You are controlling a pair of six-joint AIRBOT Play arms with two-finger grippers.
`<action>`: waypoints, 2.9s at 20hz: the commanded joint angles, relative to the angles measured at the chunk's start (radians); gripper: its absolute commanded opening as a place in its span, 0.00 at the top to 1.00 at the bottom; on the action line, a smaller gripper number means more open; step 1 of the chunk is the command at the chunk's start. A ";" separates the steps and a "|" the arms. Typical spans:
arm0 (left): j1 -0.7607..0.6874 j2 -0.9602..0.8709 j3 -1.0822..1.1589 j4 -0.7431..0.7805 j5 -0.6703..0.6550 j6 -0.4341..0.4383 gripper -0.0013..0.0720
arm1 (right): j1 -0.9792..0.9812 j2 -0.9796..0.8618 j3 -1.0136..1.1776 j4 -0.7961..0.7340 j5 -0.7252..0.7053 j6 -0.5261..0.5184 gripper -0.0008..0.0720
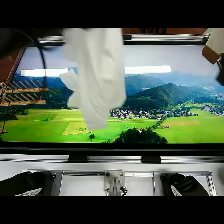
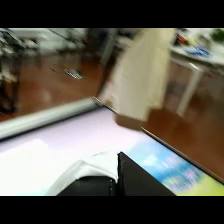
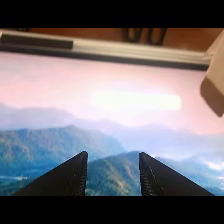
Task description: Fold the shirts.
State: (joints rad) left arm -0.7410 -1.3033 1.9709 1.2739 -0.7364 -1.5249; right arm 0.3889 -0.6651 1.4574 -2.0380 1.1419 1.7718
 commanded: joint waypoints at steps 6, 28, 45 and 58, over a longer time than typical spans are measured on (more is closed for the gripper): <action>-0.266 -0.119 -0.203 0.001 -0.097 -0.124 0.92 | 0.000 0.134 -0.002 0.025 0.144 0.053 0.38; -0.087 -0.187 -0.273 0.271 -0.605 -0.080 0.93 | 0.001 -0.294 -0.091 0.555 0.399 -0.127 0.07; 0.448 -0.130 -0.682 -0.091 -0.853 -0.001 0.00 | 0.001 -0.317 -0.386 0.529 0.282 -0.078 0.08; 0.401 -0.041 -1.265 -0.445 -0.475 0.081 0.00 | 0.001 -0.482 -0.413 0.684 0.149 -0.122 0.08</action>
State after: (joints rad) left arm -0.3107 -1.3476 0.7551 0.8810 -1.3182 -1.4525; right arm 0.3901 -1.1034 1.0462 -1.3884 1.2915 1.6752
